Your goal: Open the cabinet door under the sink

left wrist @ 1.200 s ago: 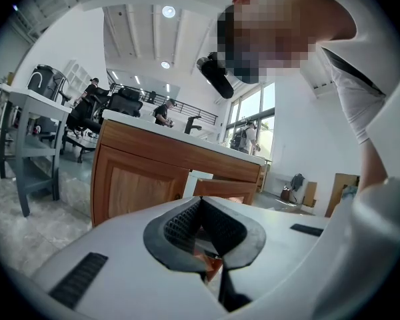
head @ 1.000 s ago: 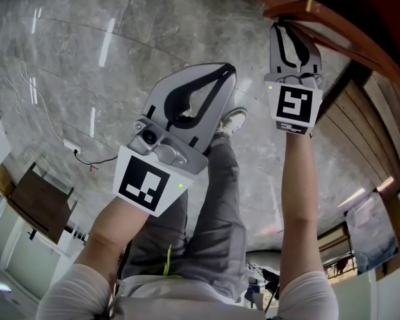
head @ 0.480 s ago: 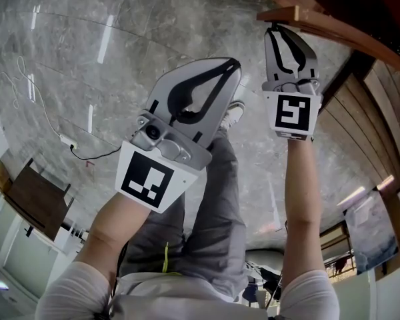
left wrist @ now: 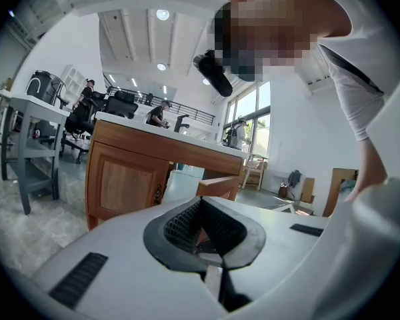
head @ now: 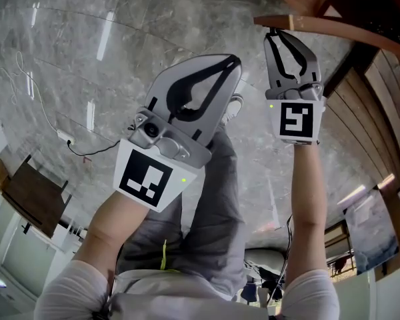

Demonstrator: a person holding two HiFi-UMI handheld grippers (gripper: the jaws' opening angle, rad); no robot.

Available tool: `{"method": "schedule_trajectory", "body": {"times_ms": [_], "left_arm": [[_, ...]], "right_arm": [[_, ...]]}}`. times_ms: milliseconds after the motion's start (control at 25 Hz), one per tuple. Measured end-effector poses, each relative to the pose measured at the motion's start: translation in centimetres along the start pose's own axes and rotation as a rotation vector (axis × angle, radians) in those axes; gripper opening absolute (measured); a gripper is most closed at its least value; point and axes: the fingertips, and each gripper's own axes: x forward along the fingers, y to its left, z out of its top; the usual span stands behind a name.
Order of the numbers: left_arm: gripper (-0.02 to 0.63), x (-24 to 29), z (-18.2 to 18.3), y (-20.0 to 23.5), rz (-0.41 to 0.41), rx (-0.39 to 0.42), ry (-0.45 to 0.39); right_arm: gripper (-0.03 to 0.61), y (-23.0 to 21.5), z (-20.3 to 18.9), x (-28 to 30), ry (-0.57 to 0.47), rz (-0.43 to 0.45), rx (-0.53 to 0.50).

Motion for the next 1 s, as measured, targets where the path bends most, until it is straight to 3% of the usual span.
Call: {"method": "schedule_trajectory", "body": {"times_ms": [600,1000], "left_arm": [[0.018,0.0,-1.0,-3.3,-0.046,0.022,0.031],[0.018,2.7,-2.7,-8.6,-0.143,0.023,0.054]], "right_arm": [[0.074,2.7,-4.2,-7.0,0.076,0.174,-0.174],[0.078,2.5,-8.3,-12.7,0.132,0.182,-0.185]]}}
